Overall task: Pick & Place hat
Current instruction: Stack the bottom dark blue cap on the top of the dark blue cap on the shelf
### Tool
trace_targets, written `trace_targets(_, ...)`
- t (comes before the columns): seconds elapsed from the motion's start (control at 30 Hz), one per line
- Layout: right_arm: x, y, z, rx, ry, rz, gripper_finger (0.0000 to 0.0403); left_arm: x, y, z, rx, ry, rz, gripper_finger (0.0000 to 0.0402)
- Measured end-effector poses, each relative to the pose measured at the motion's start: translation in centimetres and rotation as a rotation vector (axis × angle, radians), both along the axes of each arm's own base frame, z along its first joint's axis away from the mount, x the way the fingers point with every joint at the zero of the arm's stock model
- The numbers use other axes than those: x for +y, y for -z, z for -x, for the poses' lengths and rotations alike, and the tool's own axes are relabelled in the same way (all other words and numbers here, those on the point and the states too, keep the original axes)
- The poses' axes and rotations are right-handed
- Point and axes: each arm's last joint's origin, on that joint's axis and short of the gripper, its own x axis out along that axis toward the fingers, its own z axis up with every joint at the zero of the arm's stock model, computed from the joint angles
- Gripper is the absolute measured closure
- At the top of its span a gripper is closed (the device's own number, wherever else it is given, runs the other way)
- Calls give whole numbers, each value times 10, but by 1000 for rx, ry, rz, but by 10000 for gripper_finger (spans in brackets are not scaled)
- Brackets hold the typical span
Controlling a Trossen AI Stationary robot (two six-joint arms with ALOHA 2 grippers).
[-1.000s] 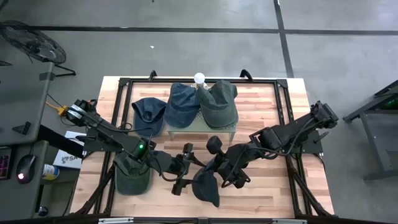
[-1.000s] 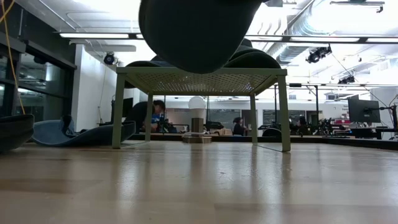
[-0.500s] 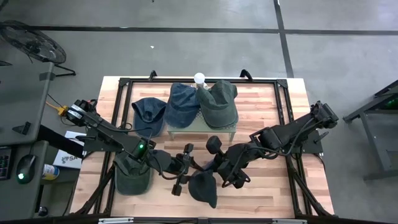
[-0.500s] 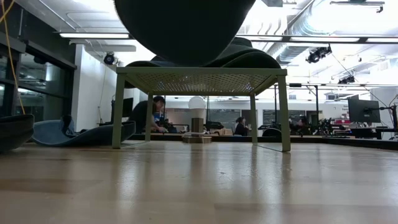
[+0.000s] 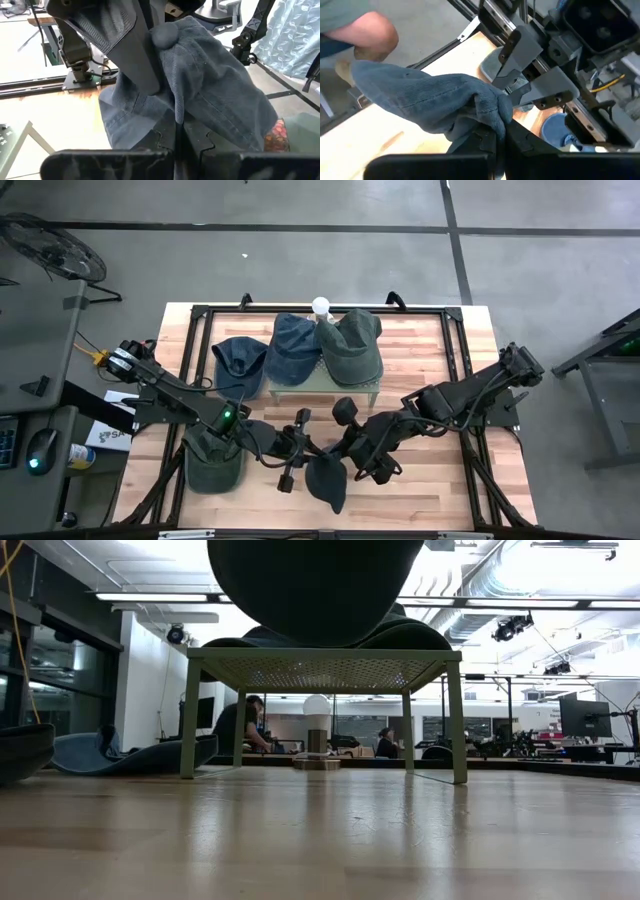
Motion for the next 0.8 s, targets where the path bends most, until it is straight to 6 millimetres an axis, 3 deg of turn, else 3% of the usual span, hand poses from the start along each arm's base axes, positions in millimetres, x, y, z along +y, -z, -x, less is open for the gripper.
trace_targets(0.17,0,-1,-1,-1,58,-60,365,0,1,0,6,6,-9,398)
trace_targets(0.37,-4,-4,2,4,173,-107,277,0,3,1,26,0,-22,400)
trace_targets(0.53,-16,-9,16,14,390,-82,210,6,6,3,59,-134,-90,400)
trace_targets(0.8,-30,-4,34,82,672,-83,189,18,-13,18,13,-267,-100,401)
